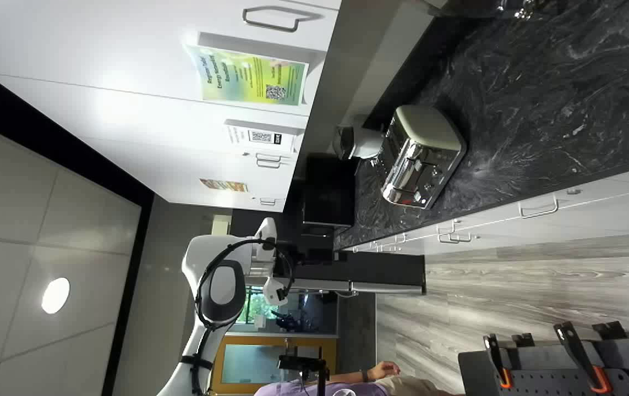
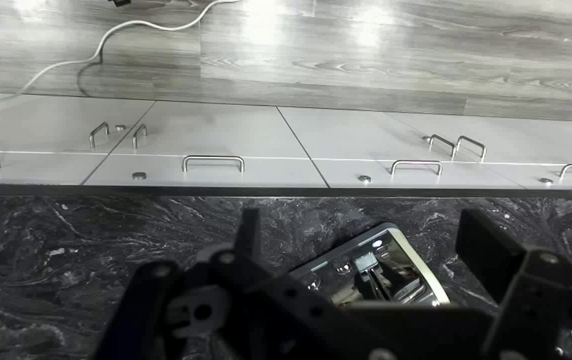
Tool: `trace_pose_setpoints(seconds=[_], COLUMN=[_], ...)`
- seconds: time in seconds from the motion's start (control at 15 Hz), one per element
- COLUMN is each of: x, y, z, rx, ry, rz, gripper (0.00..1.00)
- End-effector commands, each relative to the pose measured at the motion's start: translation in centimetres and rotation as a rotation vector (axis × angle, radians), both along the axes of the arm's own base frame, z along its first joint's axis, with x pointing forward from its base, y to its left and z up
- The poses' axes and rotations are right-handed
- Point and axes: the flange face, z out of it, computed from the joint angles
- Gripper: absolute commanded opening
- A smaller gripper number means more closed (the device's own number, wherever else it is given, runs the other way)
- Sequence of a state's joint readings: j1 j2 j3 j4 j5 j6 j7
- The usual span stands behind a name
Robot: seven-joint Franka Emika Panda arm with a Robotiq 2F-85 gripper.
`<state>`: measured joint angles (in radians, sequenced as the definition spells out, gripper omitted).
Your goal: Release the left lever of the toaster
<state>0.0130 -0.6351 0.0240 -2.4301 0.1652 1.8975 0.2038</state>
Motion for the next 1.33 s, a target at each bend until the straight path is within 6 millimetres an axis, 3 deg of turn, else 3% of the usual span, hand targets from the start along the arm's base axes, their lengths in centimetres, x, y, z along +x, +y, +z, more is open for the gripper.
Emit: trace_pose_setpoints(seconds=[0.0, 0.4, 0.8, 1.27], x=[0.0, 0.0, 1.7, 4.3], y=[0.0, 0.0, -0.4, 0.2], z=[0.0, 0.0, -1.1, -5.1], rx=[0.0, 0.0, -0.03, -0.182], ry=[0.0, 0.0, -0.081, -0.199], rz=[0.0, 0.0, 0.152, 0.321], gripper=[1.0, 1.0, 1.0, 1.0])
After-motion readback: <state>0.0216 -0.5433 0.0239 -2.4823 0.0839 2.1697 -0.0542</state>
